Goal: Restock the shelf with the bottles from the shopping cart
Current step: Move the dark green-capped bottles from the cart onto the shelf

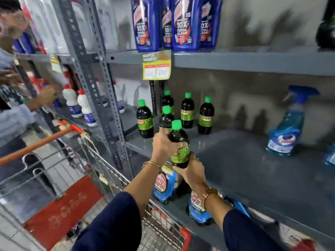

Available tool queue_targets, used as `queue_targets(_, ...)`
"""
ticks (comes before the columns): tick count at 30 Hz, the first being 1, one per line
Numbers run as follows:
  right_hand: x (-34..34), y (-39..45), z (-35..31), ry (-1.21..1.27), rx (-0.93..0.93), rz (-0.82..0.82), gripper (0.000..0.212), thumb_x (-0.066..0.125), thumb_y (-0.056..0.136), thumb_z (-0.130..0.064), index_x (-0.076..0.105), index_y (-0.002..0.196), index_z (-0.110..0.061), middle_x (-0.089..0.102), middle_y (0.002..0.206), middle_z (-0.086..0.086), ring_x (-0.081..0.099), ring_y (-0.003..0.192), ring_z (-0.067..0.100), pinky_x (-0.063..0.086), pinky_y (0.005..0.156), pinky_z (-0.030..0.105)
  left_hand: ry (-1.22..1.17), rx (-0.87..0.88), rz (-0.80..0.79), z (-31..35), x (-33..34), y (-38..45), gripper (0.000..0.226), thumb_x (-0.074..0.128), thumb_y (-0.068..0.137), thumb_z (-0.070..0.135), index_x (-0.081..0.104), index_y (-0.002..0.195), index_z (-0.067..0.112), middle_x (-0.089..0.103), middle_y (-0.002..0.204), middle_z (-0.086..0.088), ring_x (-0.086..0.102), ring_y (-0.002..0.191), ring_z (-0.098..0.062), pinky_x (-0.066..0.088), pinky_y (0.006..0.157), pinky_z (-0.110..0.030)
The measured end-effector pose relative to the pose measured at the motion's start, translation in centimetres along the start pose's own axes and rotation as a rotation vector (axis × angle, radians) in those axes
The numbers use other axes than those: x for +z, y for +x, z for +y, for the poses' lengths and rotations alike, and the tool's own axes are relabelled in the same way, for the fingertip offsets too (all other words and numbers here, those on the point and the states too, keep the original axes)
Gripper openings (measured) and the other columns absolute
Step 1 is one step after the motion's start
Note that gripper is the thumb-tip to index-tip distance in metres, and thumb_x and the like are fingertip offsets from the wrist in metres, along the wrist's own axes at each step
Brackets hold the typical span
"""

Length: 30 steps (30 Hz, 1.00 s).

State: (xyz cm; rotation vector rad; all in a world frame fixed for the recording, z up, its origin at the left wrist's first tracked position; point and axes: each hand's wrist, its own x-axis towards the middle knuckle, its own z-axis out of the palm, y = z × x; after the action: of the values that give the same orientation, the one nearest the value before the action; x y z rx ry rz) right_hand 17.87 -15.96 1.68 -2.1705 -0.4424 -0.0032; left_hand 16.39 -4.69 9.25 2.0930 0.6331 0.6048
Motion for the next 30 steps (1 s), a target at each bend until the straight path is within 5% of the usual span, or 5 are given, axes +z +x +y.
queue_targets(8, 0.0, 3.4, 3.2, 0.091, 0.065, 0.131, 0.068, 0.080, 0.068, -0.029, 0.045, 0.122, -0.009, 0.062, 0.112, 0.017, 0.059, 0.103, 0.035, 0.048, 0.082, 0.036, -0.013, 0.163, -0.059, 1.2, 4.4, 1.4, 0.062, 0.089, 0.046, 0.035, 0.042, 0.084, 0.021, 0.059, 0.082, 0.006, 0.058, 0.078, -0.016, 0.042, 0.065, -0.026)
queue_targets(14, -0.4, 5.9, 4.9, 0.131, 0.073, 0.142, 0.067, 0.081, 0.066, -0.026, 0.046, 0.120, -0.007, 0.062, 0.111, 0.018, 0.057, 0.104, 0.034, 0.047, 0.081, 0.036, -0.022, 0.179, -0.078, 1.7, 6.2, 3.5, 0.064, 0.089, 0.047, 0.033, 0.049, 0.094, 0.013, 0.070, 0.094, -0.006, 0.066, 0.090, -0.025, 0.055, 0.078, -0.041)
queue_targets(30, -0.7, 6.8, 5.5, 0.143, 0.067, 0.140, 0.076, 0.078, 0.071, -0.016, 0.037, 0.134, -0.010, 0.058, 0.124, 0.016, 0.052, 0.116, 0.032, 0.045, 0.089, 0.035, -0.084, 0.181, -0.094, 2.2, 7.4, 4.8, 0.063, 0.089, 0.049, 0.032, 0.047, 0.094, 0.019, 0.060, 0.081, 0.012, 0.064, 0.088, -0.018, 0.053, 0.078, -0.033)
